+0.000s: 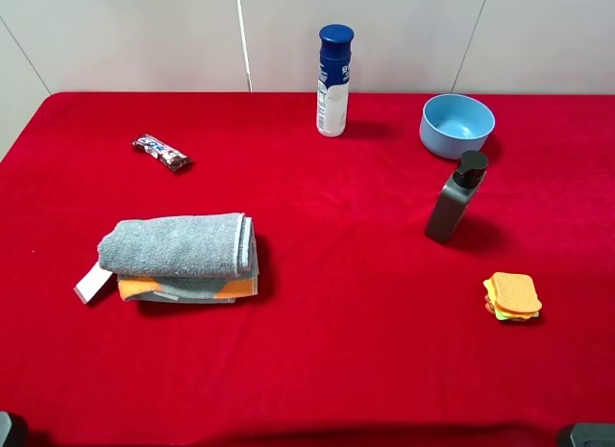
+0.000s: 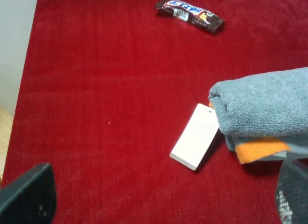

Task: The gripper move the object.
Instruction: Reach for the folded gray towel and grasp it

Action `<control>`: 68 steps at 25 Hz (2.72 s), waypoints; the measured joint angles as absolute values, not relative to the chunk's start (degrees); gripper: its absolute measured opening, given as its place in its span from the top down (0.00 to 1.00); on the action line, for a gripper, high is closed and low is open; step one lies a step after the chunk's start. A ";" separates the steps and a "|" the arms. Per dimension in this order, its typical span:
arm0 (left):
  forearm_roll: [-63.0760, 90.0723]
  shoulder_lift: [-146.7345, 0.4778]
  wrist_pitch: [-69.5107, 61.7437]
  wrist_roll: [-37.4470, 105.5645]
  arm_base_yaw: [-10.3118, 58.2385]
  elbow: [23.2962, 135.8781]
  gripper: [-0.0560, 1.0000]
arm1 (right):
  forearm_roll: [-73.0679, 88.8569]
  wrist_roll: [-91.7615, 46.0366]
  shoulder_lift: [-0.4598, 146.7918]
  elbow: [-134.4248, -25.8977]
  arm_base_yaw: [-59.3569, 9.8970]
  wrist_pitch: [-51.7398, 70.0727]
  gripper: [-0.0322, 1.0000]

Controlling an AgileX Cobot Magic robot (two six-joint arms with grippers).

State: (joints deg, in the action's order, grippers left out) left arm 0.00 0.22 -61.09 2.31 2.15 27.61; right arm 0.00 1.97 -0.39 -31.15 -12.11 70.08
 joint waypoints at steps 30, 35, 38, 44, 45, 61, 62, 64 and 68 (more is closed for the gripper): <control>3.69 0.22 -61.09 6.52 2.15 27.61 0.10 | 0.00 1.97 -0.39 -31.15 -12.11 70.08 0.30; 4.32 0.22 -61.09 6.91 2.15 27.61 0.10 | 0.00 1.97 -0.39 -31.15 -12.11 70.08 0.30; 4.32 0.22 -61.09 7.38 2.15 27.61 0.10 | 0.00 1.97 -0.39 -31.15 -12.11 70.08 0.30; 4.39 -2.56 -62.06 7.99 2.15 30.19 0.10 | 0.00 1.97 -0.39 -31.15 -12.11 70.08 0.30; 4.46 -4.17 -62.21 7.99 2.15 30.65 0.10 | 0.00 1.97 -0.39 -31.15 -12.11 70.08 0.30; 9.27 -25.38 -59.85 15.26 4.50 34.22 0.10 | 0.43 1.97 -0.39 -31.15 -12.11 70.08 0.30; 9.27 -26.41 -59.55 15.34 5.51 34.22 0.10 | 0.43 1.97 -0.39 -31.15 -12.11 70.08 0.30; 9.27 -28.19 -58.77 15.38 7.81 34.22 0.10 | 0.43 1.97 -0.39 -31.15 -12.11 70.08 0.30; 8.66 -32.22 -57.80 15.38 13.35 34.22 0.10 | 0.43 1.97 -0.39 -31.15 -12.11 70.08 0.30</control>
State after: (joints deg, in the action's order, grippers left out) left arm 8.66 -32.22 -57.80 15.38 13.35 34.22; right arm 0.43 1.97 -0.39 -31.15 -12.11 70.08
